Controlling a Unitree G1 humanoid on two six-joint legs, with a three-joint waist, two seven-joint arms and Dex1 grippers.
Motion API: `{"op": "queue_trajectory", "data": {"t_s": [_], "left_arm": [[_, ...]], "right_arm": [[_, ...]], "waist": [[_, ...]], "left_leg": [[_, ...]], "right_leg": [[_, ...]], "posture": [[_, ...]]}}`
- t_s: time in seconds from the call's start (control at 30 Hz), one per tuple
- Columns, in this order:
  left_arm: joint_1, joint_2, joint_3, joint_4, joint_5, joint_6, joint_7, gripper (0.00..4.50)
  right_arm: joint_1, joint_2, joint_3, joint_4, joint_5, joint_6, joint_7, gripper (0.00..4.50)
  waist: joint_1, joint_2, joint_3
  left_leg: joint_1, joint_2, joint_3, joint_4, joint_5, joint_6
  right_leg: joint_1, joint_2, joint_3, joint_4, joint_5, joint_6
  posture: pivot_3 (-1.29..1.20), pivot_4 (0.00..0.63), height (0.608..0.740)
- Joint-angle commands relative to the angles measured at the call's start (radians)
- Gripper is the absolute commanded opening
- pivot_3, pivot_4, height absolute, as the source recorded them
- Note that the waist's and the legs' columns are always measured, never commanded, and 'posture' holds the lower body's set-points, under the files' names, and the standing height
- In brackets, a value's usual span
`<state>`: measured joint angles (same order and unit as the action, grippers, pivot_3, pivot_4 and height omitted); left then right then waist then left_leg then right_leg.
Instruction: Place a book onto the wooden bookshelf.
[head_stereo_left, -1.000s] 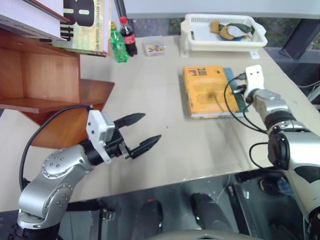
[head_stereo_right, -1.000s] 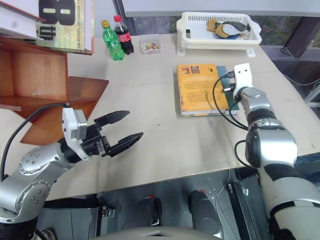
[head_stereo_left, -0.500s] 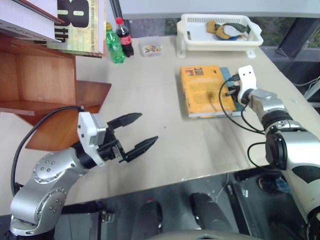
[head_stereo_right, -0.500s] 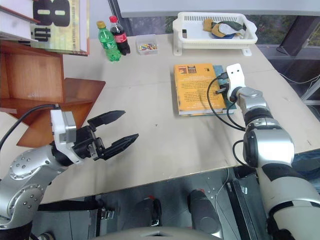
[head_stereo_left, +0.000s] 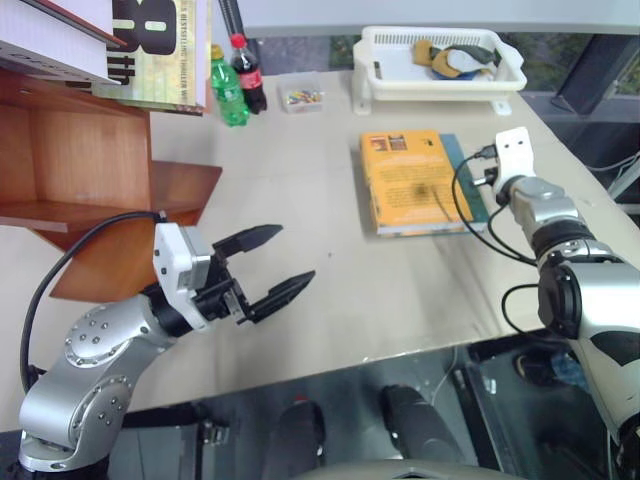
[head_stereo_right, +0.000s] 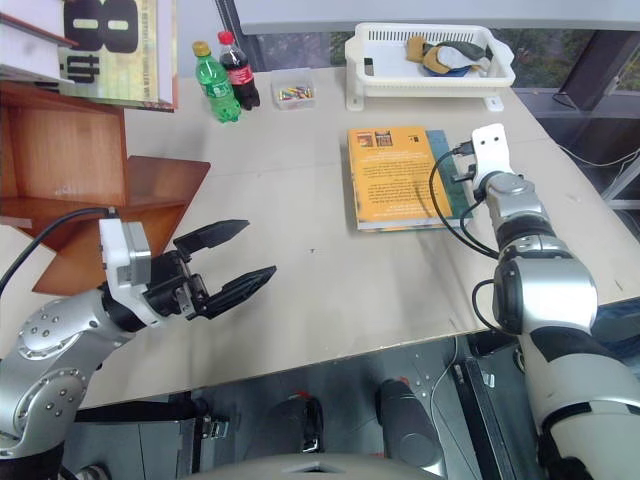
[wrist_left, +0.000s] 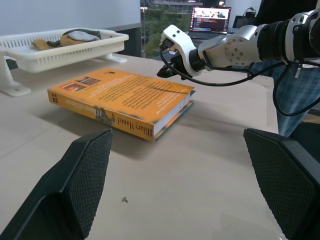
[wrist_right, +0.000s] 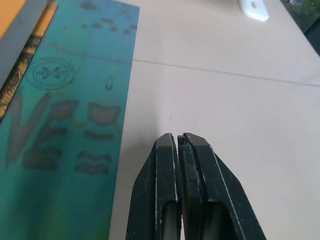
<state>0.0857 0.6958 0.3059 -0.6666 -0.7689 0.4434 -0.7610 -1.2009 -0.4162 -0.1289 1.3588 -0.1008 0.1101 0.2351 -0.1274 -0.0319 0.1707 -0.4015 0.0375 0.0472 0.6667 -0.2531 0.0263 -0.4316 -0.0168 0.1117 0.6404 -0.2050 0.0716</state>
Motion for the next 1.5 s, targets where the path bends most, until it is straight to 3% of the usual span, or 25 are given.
{"op": "queue_trajectory", "data": {"t_s": [0.03, 0.53, 0.8, 0.9, 0.97, 1.07, 1.2, 1.27, 1.33, 1.5], "left_arm": [[0.018, 0.002, 0.037, -0.061, -0.006, -0.022, 0.014, 4.50], [0.070, -0.002, 0.068, -0.064, -0.005, -0.009, 0.063, 4.50], [-0.056, -0.019, -0.005, 0.024, 0.005, 0.128, 0.233, 4.50], [-0.113, -0.004, -0.031, 0.082, 0.007, 0.203, 0.270, 4.50], [-0.174, -0.020, -0.030, 0.149, -0.062, 0.291, 0.296, 4.50], [-0.275, -0.071, -0.024, 0.252, -0.190, 0.396, 0.315, 4.50], [-0.475, -0.170, -0.032, 0.501, -0.277, 0.526, 0.366, 4.50], [-0.565, -0.214, -0.028, 0.620, -0.283, 0.552, 0.377, 4.50], [-0.665, -0.265, -0.012, 0.754, -0.306, 0.591, 0.393, 4.50], [-0.891, -0.354, 0.034, 1.125, -0.295, 0.640, 0.408, 4.50]], "right_arm": [[-0.002, 0.018, -0.011, -0.006, 0.009, -0.003, 0.054, 0.18], [0.018, 0.060, -0.007, -0.015, 0.007, -0.019, 0.194, 0.18], [0.050, -0.007, 0.025, -0.057, -0.007, -0.072, 0.282, 0.18], [0.070, -0.037, 0.028, -0.091, 0.008, -0.087, 0.329, 0.97], [0.113, -0.063, 0.038, -0.167, 0.017, -0.113, 0.382, 2.04], [0.219, -0.084, 0.035, -0.371, 0.066, -0.125, 0.488, 3.21], [0.516, -0.131, 0.019, -0.908, 0.177, -0.008, 0.596, 3.21], [0.640, -0.154, 0.005, -1.118, 0.220, 0.076, 0.606, 3.69], [0.763, -0.171, -0.011, -1.327, 0.275, 0.157, 0.614, 4.46], [0.975, -0.179, -0.042, -1.713, 0.377, 0.328, 0.560, 4.46]], "waist": [[0.000, 0.000, 0.000], [0.000, 0.001, 0.000], [0.007, 0.001, 0.001], [0.007, 0.001, 0.001], [0.003, 0.001, 0.001], [0.009, 0.001, 0.001], [0.032, 0.001, 0.001], [0.045, 0.002, 0.001], [0.056, 0.002, 0.001], [0.072, 0.002, 0.001]], "left_leg": [[0.000, 0.000, 0.000, 0.000, 0.000, 0.000], [0.000, 0.000, 0.000, 0.000, 0.000, 0.000], [0.000, 0.000, -0.001, 0.000, 0.000, 0.000], [-0.001, -0.001, -0.001, 0.000, 0.000, 0.000], [0.000, -0.001, -0.001, 0.000, 0.000, 0.000], [0.000, 0.000, -0.003, 0.000, 0.000, 0.000], [-0.001, 0.000, -0.005, 0.000, 0.000, 0.000], [-0.002, 0.000, -0.007, 0.001, 0.000, 0.000], [-0.003, -0.001, -0.007, 0.002, 0.000, 0.000], [-0.005, -0.001, -0.010, 0.003, 0.000, 0.000]], "right_leg": [[0.000, 0.000, 0.000, 0.000, 0.000, 0.000], [0.000, 0.000, 0.000, 0.000, 0.000, 0.000], [0.000, 0.000, -0.001, 0.000, 0.000, 0.000], [0.000, -0.001, -0.001, 0.000, 0.000, 0.000], [0.000, 0.000, -0.001, 0.000, 0.000, 0.000], [0.000, 0.000, -0.002, 0.000, 0.000, 0.001], [0.001, 0.000, -0.004, 0.001, 0.000, 0.001], [0.000, 0.000, -0.006, 0.001, 0.000, 0.001], [0.000, -0.001, -0.006, 0.001, 0.000, 0.001], [0.000, 0.000, -0.009, 0.001, 0.000, 0.001]], "posture": [[0.00, 0.150, 0.740], [0.00, 0.150, 0.740], [0.00, 0.150, 0.740], [0.00, 0.150, 0.740], [0.00, 0.150, 0.740], [0.00, 0.150, 0.740], [0.00, 0.150, 0.740], [0.00, 0.150, 0.740], [0.00, 0.150, 0.740], [0.00, 0.150, 0.740]]}}
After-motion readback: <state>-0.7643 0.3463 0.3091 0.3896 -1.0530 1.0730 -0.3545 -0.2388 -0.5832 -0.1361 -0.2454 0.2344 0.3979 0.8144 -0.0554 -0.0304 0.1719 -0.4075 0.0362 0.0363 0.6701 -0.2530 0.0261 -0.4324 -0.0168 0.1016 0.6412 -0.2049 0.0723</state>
